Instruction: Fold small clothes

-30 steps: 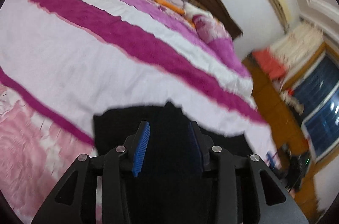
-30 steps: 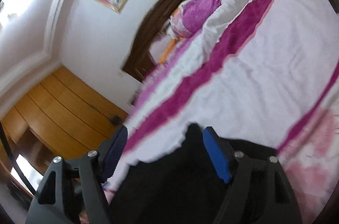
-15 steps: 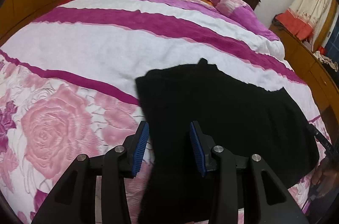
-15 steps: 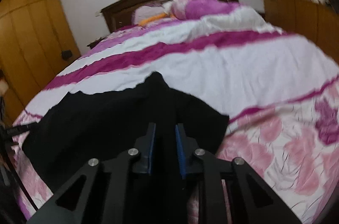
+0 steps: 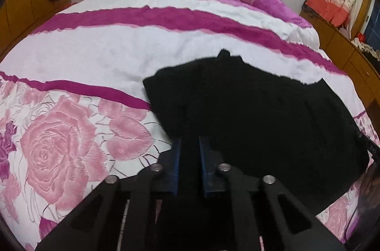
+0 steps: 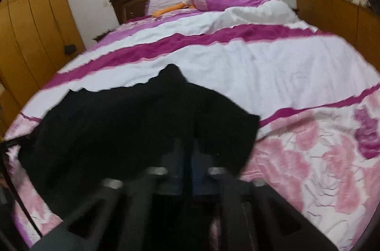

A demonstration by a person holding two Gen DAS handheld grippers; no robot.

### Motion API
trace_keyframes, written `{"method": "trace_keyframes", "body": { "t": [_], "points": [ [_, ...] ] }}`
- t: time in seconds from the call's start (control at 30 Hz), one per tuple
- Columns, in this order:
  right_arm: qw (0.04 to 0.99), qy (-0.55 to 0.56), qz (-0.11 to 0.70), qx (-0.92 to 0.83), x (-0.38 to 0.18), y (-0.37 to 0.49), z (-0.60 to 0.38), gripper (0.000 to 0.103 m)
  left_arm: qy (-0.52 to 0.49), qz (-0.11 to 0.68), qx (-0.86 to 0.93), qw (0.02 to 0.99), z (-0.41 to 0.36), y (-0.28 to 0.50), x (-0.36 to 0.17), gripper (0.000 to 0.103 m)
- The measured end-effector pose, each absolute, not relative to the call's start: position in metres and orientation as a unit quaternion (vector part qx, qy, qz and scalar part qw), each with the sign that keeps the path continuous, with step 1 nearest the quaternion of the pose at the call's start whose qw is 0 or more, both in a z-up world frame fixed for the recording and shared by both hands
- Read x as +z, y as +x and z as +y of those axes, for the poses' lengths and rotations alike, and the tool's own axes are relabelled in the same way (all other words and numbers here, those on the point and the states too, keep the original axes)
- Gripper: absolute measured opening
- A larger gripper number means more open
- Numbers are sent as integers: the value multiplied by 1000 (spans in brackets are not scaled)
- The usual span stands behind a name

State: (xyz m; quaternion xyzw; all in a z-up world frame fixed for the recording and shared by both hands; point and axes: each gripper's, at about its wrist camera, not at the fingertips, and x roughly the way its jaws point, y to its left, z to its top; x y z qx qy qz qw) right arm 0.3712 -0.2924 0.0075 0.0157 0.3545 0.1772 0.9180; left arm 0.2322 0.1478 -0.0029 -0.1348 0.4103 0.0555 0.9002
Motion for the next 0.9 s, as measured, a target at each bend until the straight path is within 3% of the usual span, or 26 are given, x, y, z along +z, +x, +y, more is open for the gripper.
{"method": "trace_keyframes", "body": {
  "t": [0.27, 0.67, 0.77, 0.8, 0.83, 0.87, 0.9],
  "points": [
    [914, 71, 365, 164, 6, 350, -314, 5, -164, 395, 52, 903, 158, 209, 2, 0],
    [912, 43, 377, 158, 0, 340, -315, 5, -166, 412, 70, 893, 155, 226, 0, 0],
    [921, 41, 353, 159, 10, 336, -318, 17, -130, 411, 83, 898, 149, 236, 11, 0],
    [924, 50, 343, 162, 16, 333, -321, 28, -122, 408, 85, 901, 148, 236, 16, 0],
    [926, 59, 334, 167, 21, 331, -324, 52, -120, 403, 85, 903, 148, 235, 21, 2],
    [927, 70, 324, 173, 27, 329, -328, 67, -125, 398, 85, 905, 149, 232, 25, 7],
    [929, 84, 316, 174, 32, 326, -334, 90, -130, 395, 86, 905, 150, 230, 27, 9]
  ]
}}
